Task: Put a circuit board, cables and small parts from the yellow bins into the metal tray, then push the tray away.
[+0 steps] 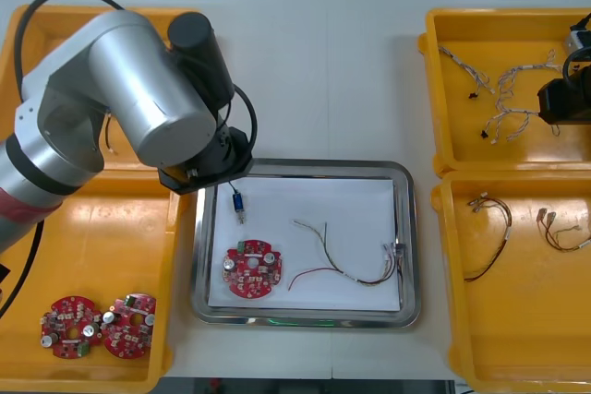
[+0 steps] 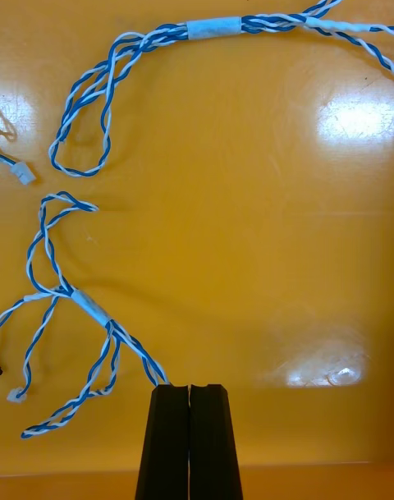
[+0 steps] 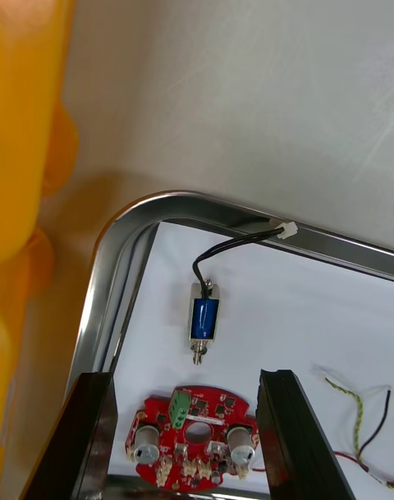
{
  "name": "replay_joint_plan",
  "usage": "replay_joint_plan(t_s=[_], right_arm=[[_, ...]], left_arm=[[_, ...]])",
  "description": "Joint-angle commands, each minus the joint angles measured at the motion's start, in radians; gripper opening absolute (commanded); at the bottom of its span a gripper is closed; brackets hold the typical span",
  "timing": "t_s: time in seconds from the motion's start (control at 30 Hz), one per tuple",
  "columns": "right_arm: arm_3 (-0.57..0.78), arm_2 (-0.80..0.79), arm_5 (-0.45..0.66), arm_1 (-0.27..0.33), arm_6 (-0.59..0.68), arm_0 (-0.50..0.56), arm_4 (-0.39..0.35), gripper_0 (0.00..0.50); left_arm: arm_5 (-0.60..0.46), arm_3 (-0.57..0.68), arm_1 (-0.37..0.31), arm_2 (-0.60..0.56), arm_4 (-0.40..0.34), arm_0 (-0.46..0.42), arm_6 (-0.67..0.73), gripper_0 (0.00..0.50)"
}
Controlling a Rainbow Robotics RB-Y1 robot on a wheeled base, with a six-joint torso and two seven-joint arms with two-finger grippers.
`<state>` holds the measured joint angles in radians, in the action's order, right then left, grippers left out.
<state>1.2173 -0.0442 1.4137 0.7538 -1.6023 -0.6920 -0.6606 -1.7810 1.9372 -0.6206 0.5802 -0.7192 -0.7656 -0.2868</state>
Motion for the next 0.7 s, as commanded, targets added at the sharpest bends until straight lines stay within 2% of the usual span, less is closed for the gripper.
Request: replay_joint_plan(t_s=[0.03, 0.07, 0.1, 0.17, 0.23, 0.53, 0.7], right_arm=[[0.007, -0.028, -0.009, 0.047, -0.013, 0.003, -0.013, 0.119], [0.007, -0.028, -0.010, 0.047, -0.015, 0.003, -0.014, 0.206], [0.005, -0.028, -0.010, 0.047, -0.013, 0.005, -0.014, 0.264], [0.007, -0.028, -0.010, 0.047, -0.013, 0.003, -0.014, 0.449], [0.007, -0.028, -0.009, 0.047, -0.013, 0.005, -0.014, 0.500], [0.007, -0.045, -0.002, 0.052, -0.031, -0.001, -0.019, 0.500], [0.007, -0.040, 0.028, 0.050, -0.071, -0.038, -0.024, 0.500]], left_arm=[[-0.034, 0.039, -0.024, -0.100, -0.055, -0.004, -0.098, 0.500], [-0.038, 0.039, -0.030, -0.120, -0.066, -0.004, -0.115, 0.500], [-0.041, 0.039, -0.036, -0.129, -0.071, -0.004, -0.124, 0.500], [-0.054, 0.037, -0.050, -0.164, -0.082, -0.004, -0.153, 0.500], [-0.060, 0.036, -0.061, -0.188, -0.089, -0.004, -0.173, 0.500], [-0.061, -0.030, -0.126, -0.280, -0.183, -0.029, -0.218, 0.500], [-0.060, -0.098, -0.145, -0.318, -0.220, -0.054, -0.292, 0.500]])
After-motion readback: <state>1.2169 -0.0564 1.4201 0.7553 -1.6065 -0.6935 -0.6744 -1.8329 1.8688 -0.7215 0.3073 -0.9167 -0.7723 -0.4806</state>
